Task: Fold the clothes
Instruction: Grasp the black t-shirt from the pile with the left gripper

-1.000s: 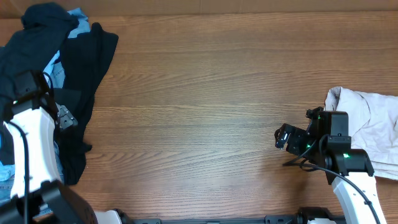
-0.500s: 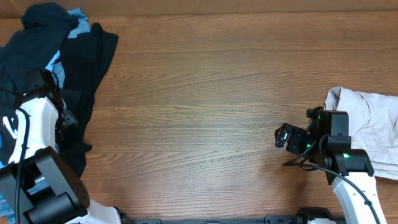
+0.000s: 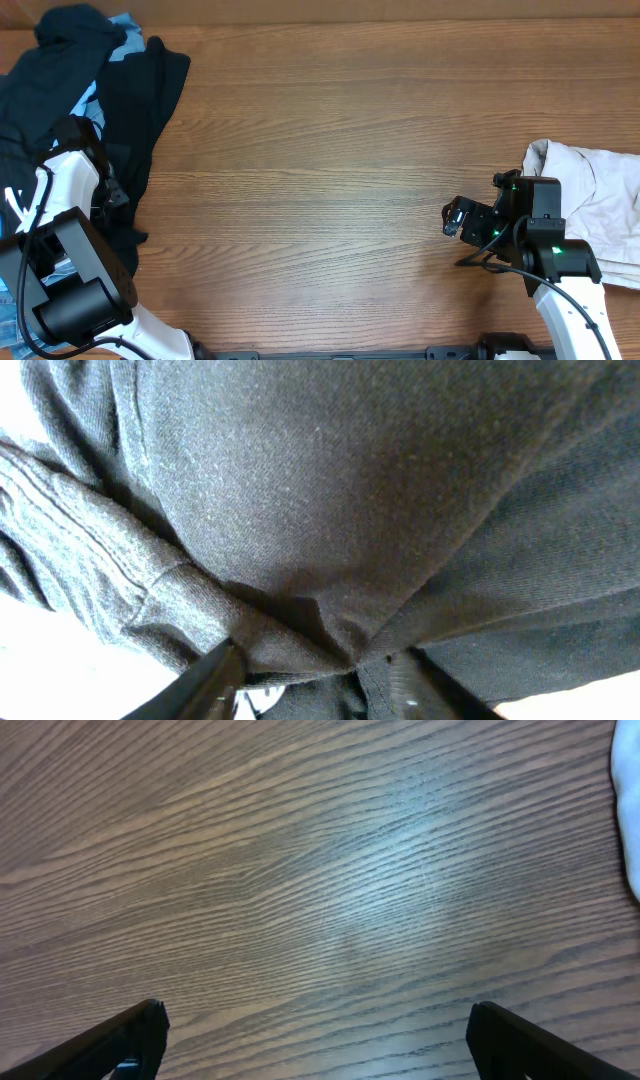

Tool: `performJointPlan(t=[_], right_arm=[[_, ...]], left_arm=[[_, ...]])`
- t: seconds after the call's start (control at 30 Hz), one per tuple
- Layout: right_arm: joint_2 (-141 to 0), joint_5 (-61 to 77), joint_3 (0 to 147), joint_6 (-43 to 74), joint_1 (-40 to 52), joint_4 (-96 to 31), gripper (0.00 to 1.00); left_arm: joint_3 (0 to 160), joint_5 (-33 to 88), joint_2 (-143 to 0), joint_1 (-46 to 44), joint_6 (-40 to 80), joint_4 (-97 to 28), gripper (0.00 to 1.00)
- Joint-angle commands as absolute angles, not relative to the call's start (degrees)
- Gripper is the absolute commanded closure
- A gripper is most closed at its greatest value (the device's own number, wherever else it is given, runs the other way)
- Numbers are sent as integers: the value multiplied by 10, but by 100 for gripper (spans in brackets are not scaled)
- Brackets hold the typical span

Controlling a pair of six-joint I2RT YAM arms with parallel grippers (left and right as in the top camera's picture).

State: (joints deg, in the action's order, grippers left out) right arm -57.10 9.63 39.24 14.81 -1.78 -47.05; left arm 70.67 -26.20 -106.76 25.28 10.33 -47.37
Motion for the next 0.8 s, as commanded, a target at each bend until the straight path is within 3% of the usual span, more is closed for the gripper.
performJointPlan(t=[0.0,0.07,0.13,0.27,0.47,0.67,0.77], right_arm=[[-563,95,410,149,-15,-466,0],[-563,95,410,149,-15,-466,0],[-563,95,410,149,-15,-466,0],[-563,95,410,149,-15,-466,0],[-563,95,410,149,-15,-460,0],[-563,95,410,149,-15,-457,0],[-563,95,410,149,-15,-453,0]], left_arm=[[718,-265,-1074,258,103,-472,53],[718,-267,-1074,258,103,-471,42],[718,-290,-1074,259,103,-467,38],[718,-292,-1074,259,102,-455,39],[718,-291,-1076,259,89,-445,60],[718,-291,-1076,259,90,-447,96],[718,-289,-1075,259,90,-449,96]])
